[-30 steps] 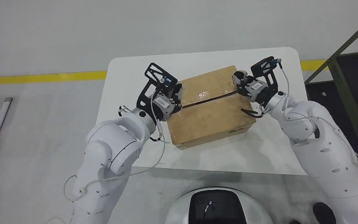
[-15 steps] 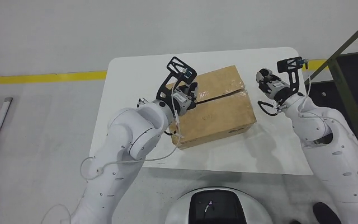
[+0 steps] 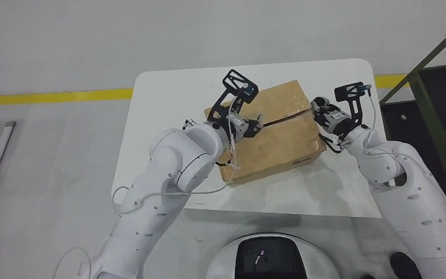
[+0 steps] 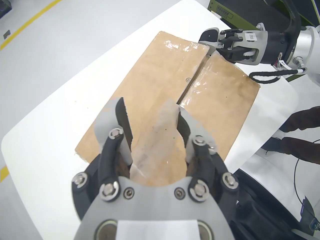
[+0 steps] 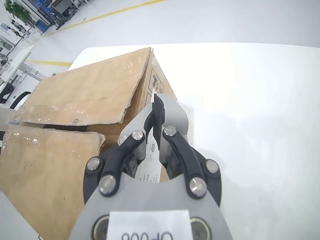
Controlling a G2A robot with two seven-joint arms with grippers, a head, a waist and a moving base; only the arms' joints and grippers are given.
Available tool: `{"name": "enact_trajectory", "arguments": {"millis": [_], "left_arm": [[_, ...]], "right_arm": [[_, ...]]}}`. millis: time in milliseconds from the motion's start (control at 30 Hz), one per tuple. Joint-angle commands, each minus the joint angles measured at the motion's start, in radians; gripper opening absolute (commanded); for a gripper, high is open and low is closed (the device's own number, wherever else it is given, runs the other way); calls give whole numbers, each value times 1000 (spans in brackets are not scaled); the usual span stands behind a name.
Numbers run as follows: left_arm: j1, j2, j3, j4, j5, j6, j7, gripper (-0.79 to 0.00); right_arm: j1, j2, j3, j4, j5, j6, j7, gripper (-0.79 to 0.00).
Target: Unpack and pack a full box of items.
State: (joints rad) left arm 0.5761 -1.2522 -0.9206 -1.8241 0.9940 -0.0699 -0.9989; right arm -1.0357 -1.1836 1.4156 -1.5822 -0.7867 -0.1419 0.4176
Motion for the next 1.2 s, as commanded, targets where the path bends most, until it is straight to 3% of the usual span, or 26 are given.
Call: {"name": "enact_trajectory", "arguments": {"millis": [0, 333, 667, 767, 1000, 1067, 1167], "left_arm": [[4, 1, -10, -12, 9, -8, 7, 0], [43, 14, -109, -88, -33, -70, 28, 0], [78, 26, -176, -97, -42, -97, 37, 0], [81, 27, -184, -95, -36, -99, 39, 0], [86, 30, -196, -106, -14, -115, 55, 0], [88, 31, -198, -106, -12, -116, 55, 0], [94, 32, -201, -106, -8, -113, 54, 0]], "right_arm": [[-2, 0, 2, -5, 0, 5, -1, -785], [0, 6, 49, -72, 11, 55, 14, -785], [5, 10, 94, -154, -42, 96, -69, -785], [1, 10, 99, -174, -16, 63, -80, -785], [-27, 15, 47, -191, 48, -134, 8, -785], [-37, 16, 50, -180, 3, -116, -14, -785], [-54, 15, 92, -149, -3, -12, -83, -785]]}}
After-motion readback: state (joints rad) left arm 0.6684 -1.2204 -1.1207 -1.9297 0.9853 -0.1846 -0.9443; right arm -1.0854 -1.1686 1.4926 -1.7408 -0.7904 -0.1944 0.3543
